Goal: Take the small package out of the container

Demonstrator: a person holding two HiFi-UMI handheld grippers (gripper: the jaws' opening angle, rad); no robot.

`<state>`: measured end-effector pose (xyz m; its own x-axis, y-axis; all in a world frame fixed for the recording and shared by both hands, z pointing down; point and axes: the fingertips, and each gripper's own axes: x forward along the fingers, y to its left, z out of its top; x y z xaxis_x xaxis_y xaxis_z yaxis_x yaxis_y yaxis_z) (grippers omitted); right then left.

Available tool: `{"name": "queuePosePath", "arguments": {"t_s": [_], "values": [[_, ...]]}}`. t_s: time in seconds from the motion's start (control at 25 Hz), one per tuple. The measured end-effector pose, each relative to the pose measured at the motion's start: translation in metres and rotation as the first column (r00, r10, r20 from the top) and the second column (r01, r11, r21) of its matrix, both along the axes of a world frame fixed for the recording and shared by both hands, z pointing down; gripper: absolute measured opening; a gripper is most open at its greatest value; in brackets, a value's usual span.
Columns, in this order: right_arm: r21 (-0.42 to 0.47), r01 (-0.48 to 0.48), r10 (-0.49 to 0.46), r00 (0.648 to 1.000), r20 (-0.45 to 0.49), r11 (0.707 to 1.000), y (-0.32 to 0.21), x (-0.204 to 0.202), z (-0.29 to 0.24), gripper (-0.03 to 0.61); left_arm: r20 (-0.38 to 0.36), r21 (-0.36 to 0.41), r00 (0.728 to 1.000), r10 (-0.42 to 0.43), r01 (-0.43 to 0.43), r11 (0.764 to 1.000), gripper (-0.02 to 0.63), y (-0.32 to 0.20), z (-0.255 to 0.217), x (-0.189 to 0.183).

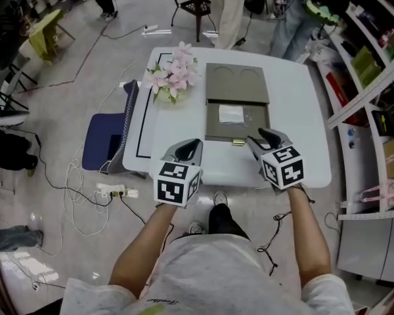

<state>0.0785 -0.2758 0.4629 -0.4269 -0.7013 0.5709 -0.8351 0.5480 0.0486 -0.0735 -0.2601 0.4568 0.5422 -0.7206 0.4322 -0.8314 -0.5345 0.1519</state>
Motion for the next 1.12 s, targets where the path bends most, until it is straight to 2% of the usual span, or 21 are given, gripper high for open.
{"name": "queuePosePath", "arguments": {"t_s": [0.36,0.64,1.12], "values": [[-0.108,0.116,-0.125,0.989,-0.080,0.987,-0.048,0.010,0.036,0.172,0.024,-0.042,0.999,-0.048,0.049,0.998,0.005,-0.039,0.013,0.009],[-0.183,0.220,-0.248,0.957,-0.151,0.958,-0.069,0.006,0.067,0.173,0.045,-0.061,0.996,-0.074,0.076,0.995,0.005,-0.064,0.020,0.013],[-0.330,0.291,-0.372,0.903,-0.215,0.898,-0.073,0.005,0.094,0.146,0.060,-0.080,0.994,-0.088,0.093,0.993,0.005,-0.083,0.028,0.017]]}}
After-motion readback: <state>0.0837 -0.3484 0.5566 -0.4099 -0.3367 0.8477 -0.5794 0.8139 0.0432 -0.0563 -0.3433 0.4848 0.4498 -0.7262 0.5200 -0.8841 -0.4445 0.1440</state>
